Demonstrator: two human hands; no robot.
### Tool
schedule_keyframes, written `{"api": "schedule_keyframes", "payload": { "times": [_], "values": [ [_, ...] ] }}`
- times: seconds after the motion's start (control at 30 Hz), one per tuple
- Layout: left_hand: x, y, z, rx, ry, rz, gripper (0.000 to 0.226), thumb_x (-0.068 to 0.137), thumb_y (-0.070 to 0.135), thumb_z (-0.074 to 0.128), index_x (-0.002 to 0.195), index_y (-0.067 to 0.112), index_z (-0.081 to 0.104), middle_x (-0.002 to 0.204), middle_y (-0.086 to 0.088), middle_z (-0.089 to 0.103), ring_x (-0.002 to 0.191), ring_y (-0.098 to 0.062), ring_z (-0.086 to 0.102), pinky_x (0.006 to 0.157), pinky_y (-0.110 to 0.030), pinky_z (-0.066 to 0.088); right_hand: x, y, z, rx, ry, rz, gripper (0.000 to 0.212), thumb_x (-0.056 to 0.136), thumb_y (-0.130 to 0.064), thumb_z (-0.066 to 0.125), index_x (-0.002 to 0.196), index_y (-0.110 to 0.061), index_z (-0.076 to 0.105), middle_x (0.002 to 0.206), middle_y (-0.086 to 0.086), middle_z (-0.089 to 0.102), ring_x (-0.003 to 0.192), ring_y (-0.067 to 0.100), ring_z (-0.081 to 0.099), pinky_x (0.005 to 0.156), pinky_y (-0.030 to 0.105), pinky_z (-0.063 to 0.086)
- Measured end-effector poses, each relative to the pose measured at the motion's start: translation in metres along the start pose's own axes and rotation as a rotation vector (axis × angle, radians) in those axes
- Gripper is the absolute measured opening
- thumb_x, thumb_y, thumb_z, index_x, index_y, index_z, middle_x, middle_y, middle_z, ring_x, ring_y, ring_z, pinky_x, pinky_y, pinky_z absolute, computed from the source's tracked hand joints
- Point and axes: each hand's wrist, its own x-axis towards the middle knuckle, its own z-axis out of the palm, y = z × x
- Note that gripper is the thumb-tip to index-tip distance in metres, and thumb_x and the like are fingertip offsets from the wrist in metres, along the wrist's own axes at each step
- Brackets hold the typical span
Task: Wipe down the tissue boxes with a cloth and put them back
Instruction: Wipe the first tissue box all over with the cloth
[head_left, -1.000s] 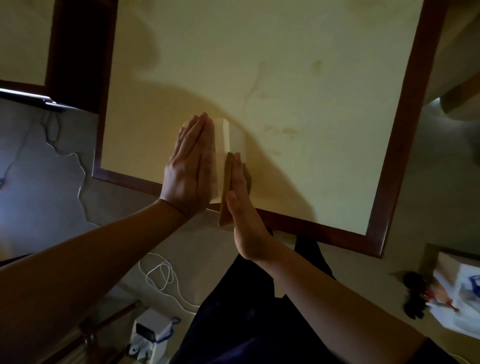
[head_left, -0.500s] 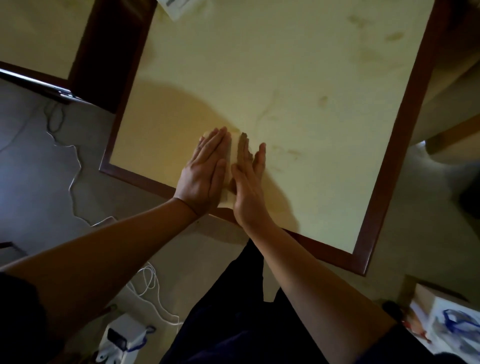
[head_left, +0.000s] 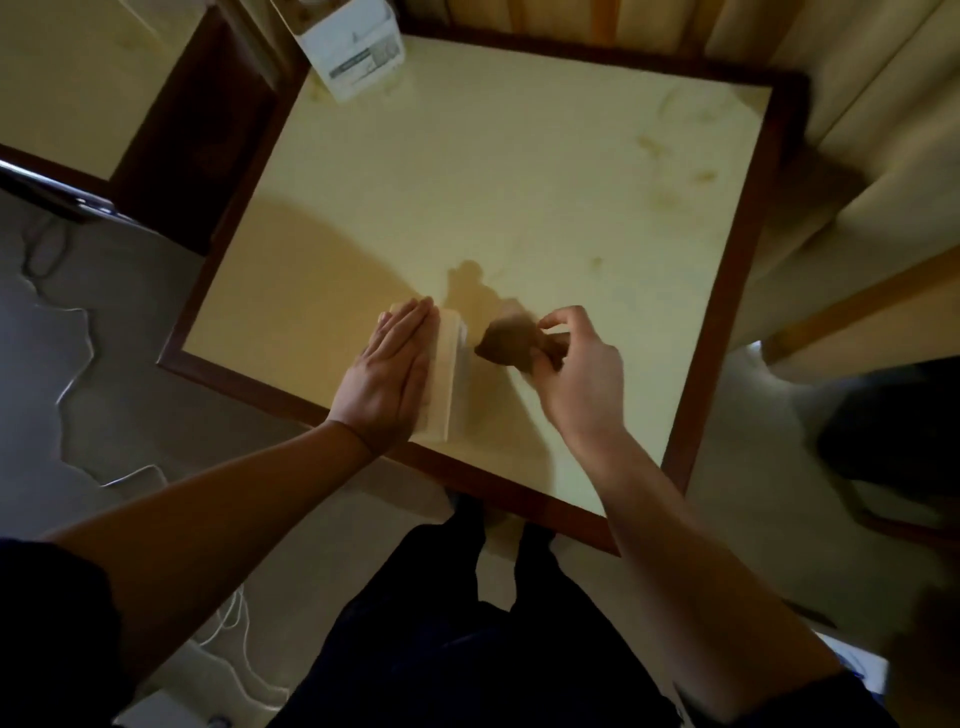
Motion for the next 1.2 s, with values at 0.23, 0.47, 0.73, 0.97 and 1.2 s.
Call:
{"api": "schedule_keyframes", "payload": {
  "times": [0.23, 0.47, 0.73, 0.97, 1.2],
  "values": [
    [0.001, -0.005, 0.004, 0.000, 0.018, 0.037, 0.053, 0.109, 0.027, 0.032, 0.151, 0.000, 0.047, 0.160, -0.015, 0.043, 0.152, -0.029, 0.035, 0.127, -0.053, 0.022, -0.023, 0.034, -0.052, -0.395, 0.112, -0.166, 0.049, 0.086, 0.004, 0.062, 0.125, -0.025, 0.060, 0.104, 0.000, 0.074, 0.106, 0.027, 0.068, 0.111, 0.045, 0.037],
    [0.001, -0.011, 0.006, -0.009, -0.014, 0.042, 0.058, 0.109, 0.033, 0.030, 0.152, -0.003, 0.044, 0.161, -0.018, 0.041, 0.153, -0.031, 0.032, 0.124, -0.059, 0.023, -0.077, 0.068, -0.054, -0.664, -0.437, 0.173, 0.068, 0.103, -0.024, 0.055, 0.162, -0.040, 0.025, 0.142, -0.003, 0.060, 0.144, 0.020, 0.047, 0.125, 0.068, -0.012],
    [0.009, -0.008, -0.012, 0.014, -0.192, 0.038, 0.071, 0.107, 0.052, 0.009, 0.162, 0.010, 0.026, 0.170, -0.006, 0.022, 0.160, -0.016, 0.007, 0.128, -0.044, -0.013, -0.030, 0.000, -0.020, -0.372, -0.182, 0.001, 0.053, 0.104, -0.030, 0.055, 0.155, -0.025, 0.045, 0.129, 0.001, 0.070, 0.139, 0.026, 0.051, 0.129, 0.057, 0.002],
    [0.013, -0.087, -0.049, -0.198, -0.234, -0.054, 0.065, 0.107, 0.057, 0.025, 0.163, 0.024, 0.024, 0.170, 0.001, 0.020, 0.159, -0.016, 0.015, 0.129, -0.057, 0.010, 0.000, -0.087, 0.054, -0.347, -0.319, -0.185, 0.069, 0.108, -0.050, 0.034, 0.169, -0.021, 0.018, 0.176, 0.002, 0.015, 0.163, 0.016, 0.004, 0.133, 0.046, 0.001],
    [0.025, -0.129, -0.044, -0.303, -0.459, -0.216, 0.080, 0.099, 0.073, 0.025, 0.164, 0.026, 0.022, 0.170, 0.005, 0.024, 0.154, -0.015, 0.027, 0.123, -0.051, 0.031, -0.009, -0.107, 0.102, -0.582, -0.290, -0.101, 0.115, 0.091, -0.084, 0.043, 0.167, -0.020, -0.016, 0.173, 0.001, -0.027, 0.156, 0.023, -0.034, 0.129, 0.052, -0.013]
  ]
}}
